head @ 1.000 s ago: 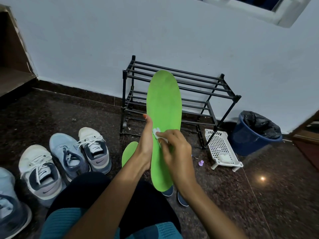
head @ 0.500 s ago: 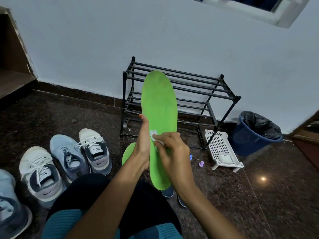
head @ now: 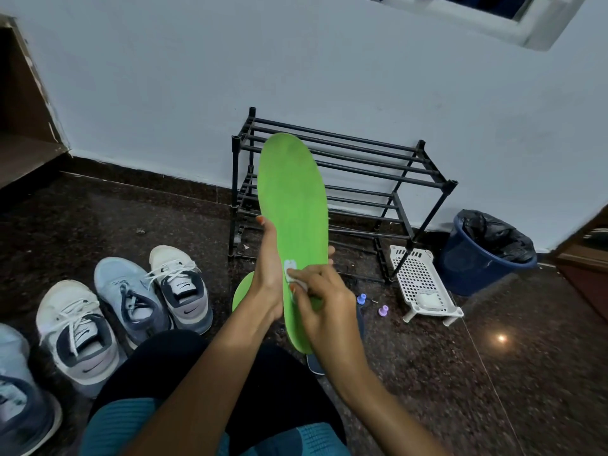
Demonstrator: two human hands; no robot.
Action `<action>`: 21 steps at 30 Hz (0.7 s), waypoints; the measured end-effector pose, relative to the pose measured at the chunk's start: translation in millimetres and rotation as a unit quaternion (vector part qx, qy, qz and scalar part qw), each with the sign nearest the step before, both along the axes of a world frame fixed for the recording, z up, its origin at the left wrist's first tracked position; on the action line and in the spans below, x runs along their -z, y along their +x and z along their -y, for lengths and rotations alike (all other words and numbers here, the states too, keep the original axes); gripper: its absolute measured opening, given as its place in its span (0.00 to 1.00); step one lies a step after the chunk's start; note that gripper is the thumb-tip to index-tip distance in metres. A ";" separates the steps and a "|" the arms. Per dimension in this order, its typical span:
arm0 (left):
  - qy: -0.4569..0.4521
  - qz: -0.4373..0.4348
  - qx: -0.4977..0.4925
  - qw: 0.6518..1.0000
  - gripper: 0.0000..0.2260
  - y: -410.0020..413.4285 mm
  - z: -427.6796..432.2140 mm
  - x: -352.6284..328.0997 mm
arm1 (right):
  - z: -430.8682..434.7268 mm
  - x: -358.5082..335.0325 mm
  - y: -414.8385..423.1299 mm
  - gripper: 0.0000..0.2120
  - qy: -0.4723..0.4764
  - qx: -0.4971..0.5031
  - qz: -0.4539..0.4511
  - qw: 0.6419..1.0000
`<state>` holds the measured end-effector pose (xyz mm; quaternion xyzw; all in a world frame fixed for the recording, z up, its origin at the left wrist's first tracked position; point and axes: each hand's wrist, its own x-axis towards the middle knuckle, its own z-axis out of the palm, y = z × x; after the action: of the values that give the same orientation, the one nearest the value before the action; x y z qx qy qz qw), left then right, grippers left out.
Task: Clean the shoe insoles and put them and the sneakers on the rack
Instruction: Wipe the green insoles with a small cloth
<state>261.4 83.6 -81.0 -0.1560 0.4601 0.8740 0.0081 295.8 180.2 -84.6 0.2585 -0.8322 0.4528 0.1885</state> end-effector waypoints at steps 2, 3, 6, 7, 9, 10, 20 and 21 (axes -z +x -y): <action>0.015 -0.008 -0.002 1.000 0.39 -3.9 -0.2 1.9 | -1.3 2.5 5.4 0.10 -0.002 -0.006 0.001 1.000; 0.023 -0.012 -0.002 1.000 0.39 -4.6 0.0 2.4 | -2.8 3.2 3.3 0.10 0.005 -0.005 0.002 1.000; 0.051 -0.011 -0.002 0.999 0.39 -3.1 -3.4 -0.9 | -7.0 1.7 -13.6 0.09 0.042 0.036 -0.002 0.998; 0.058 -0.008 -0.006 0.998 0.38 -2.8 -4.5 -1.3 | -7.8 1.2 -18.2 0.09 0.049 0.050 -0.008 0.998; 0.058 -0.009 -0.011 0.998 0.38 -1.0 -5.6 -2.5 | -8.4 1.8 -19.8 0.09 0.062 0.061 -0.025 0.996; 0.058 -0.014 -0.009 0.998 0.38 -1.6 -5.2 -2.0 | -8.5 2.8 -17.3 0.09 0.065 0.057 -0.029 0.996; 0.061 -0.029 -0.016 0.998 0.39 -3.4 0.2 -4.0 | -21.8 7.8 6.1 0.07 0.013 -0.044 0.054 0.997; 0.066 -0.029 -0.015 0.997 0.39 -3.6 -0.7 -4.3 | -24.4 6.4 1.8 0.07 0.017 -0.032 0.052 0.998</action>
<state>257.8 84.3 -76.7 -0.1371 0.3990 0.9066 -0.0080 297.6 204.6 -91.0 0.2639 -0.8398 0.4575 0.1260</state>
